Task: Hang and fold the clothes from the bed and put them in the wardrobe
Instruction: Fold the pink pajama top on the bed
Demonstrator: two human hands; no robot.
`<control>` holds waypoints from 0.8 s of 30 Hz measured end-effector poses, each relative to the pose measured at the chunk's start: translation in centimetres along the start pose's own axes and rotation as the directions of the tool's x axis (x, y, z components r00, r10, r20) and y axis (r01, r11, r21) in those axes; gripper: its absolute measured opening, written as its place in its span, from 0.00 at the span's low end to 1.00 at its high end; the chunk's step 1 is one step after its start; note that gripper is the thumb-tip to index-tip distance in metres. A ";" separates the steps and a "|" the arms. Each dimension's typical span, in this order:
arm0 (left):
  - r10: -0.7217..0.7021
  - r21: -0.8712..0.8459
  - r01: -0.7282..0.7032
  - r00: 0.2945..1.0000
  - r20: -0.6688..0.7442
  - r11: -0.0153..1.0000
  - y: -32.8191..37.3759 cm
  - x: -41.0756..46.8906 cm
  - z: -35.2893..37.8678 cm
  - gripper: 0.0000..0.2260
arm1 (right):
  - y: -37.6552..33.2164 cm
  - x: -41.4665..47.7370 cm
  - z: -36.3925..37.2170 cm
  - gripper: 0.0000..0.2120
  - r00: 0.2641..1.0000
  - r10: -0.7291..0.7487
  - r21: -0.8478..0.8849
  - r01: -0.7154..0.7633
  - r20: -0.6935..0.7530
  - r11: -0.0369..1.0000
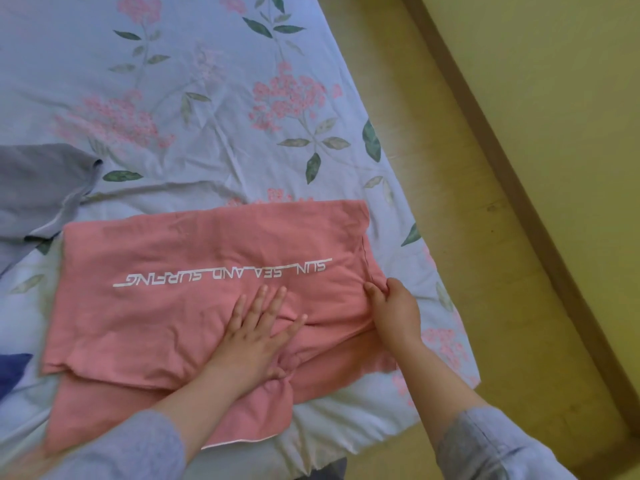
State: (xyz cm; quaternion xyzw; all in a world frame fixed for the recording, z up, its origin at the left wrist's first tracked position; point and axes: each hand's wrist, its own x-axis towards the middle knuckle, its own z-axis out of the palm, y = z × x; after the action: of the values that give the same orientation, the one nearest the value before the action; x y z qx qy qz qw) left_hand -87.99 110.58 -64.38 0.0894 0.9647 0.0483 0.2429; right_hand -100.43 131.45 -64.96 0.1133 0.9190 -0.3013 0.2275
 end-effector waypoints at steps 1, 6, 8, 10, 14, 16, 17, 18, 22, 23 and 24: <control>0.057 0.040 -0.059 0.997 0.042 0.997 -0.1 0.2 0.3 0.42 | 0.2 0.0 -0.3 0.16 1.000 -0.009 -0.029 0.009 0.002 1.000; 0.175 -0.067 -0.167 0.975 0.137 0.984 -0.4 -0.4 1.8 0.25 | 1.9 -0.9 -0.2 0.15 0.977 -0.017 -0.005 0.018 0.214 1.000; 0.105 -0.287 -0.080 0.992 0.072 0.954 -0.4 -0.5 0.6 0.21 | 2.4 -1.5 -0.3 0.15 0.971 -0.038 0.049 0.027 0.236 0.998; -0.076 -0.596 0.010 0.994 -0.085 0.803 -0.5 -0.4 -0.4 0.17 | 2.2 -2.1 -0.9 0.13 0.984 -0.051 0.152 0.025 0.171 0.988; -0.442 -0.829 0.200 0.895 -0.063 0.522 -0.8 -0.9 -0.6 0.04 | 0.2 -3.8 -1.9 0.02 0.994 -0.069 0.341 0.037 0.082 0.939; -0.523 -0.855 0.250 0.852 -0.030 0.455 -1.2 -1.8 -0.4 0.03 | -1.3 -5.0 -2.2 0.01 0.994 -0.073 0.427 0.030 0.085 0.904; -0.550 -0.864 0.263 0.835 -0.019 0.429 -1.6 -2.5 -0.4 0.03 | -2.2 -5.6 -2.3 0.02 0.992 -0.084 0.467 0.030 0.095 0.884; -0.572 -0.872 0.272 0.820 -0.012 0.407 -2.1 -3.1 -0.3 0.04 | -3.2 -6.3 -2.4 0.03 0.989 -0.098 0.504 0.030 0.109 0.863; -0.627 -0.915 0.284 0.778 0.044 0.288 -4.1 -5.9 -0.7 0.08 | -7.9 -9.3 -2.6 0.13 0.963 -0.206 0.599 0.064 0.172 0.798; -0.635 -0.923 0.279 0.770 0.050 0.265 -4.6 -6.6 -0.9 0.09 | -9.0 -10.2 -2.7 0.16 0.951 -0.246 0.598 0.088 0.187 0.796; -0.644 -0.926 0.272 0.764 0.041 0.263 -5.2 -7.3 -1.0 0.09 | -10.1 -11.0 -2.5 0.19 0.936 -0.288 0.591 0.117 0.203 0.798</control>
State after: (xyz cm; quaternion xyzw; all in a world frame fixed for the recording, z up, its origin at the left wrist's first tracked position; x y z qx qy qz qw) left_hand -82.89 104.02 -60.83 -0.3529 0.7911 0.4931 0.0806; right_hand -95.20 124.21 -52.74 0.0318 0.7512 -0.5979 0.2778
